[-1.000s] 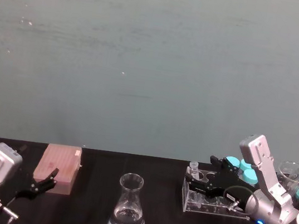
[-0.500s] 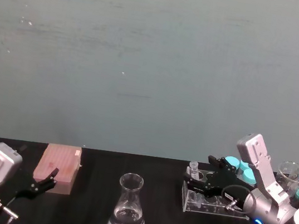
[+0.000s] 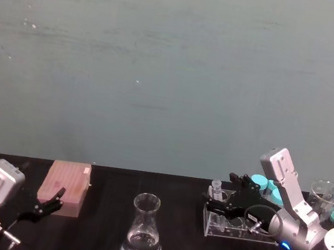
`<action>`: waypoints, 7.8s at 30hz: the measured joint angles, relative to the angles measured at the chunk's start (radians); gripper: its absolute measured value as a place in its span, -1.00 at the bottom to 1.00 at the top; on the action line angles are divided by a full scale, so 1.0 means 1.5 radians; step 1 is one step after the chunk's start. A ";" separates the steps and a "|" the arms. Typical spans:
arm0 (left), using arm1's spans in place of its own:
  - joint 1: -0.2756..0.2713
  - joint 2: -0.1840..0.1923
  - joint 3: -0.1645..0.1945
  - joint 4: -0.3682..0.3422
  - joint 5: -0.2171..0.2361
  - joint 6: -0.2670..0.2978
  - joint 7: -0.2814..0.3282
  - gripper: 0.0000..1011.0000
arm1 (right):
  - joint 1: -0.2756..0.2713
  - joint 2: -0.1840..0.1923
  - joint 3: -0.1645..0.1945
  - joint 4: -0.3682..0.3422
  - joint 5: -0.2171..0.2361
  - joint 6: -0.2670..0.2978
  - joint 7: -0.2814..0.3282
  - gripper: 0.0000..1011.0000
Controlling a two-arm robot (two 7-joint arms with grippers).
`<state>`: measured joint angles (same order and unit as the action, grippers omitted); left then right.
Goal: Pour the liquid from the test tube into the beaker using one hand.
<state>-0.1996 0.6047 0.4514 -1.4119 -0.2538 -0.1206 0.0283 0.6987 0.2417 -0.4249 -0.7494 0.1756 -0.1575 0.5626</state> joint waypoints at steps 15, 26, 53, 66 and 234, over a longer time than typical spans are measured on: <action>0.000 0.000 0.000 0.000 0.000 0.000 0.000 0.98 | 0.012 -0.011 -0.001 0.026 -0.010 -0.006 0.005 0.98; 0.000 0.000 0.000 0.000 0.000 0.000 0.000 0.98 | 0.027 -0.020 0.001 0.054 -0.015 -0.015 0.008 0.98; 0.000 0.000 0.000 0.000 0.000 0.000 0.000 0.98 | 0.044 -0.031 0.008 0.092 -0.031 -0.037 0.005 0.98; 0.000 0.000 0.000 0.000 0.000 0.000 0.000 0.98 | 0.043 -0.030 0.008 0.090 -0.031 -0.036 0.004 0.97; 0.000 0.000 0.000 0.000 0.000 0.000 0.000 0.98 | -0.084 0.044 -0.112 -0.248 -0.454 -0.290 -0.265 -0.56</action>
<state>-0.1995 0.6047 0.4514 -1.4120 -0.2539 -0.1206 0.0283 0.5733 0.3074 -0.5936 -1.1215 -0.5050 -0.5924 0.1645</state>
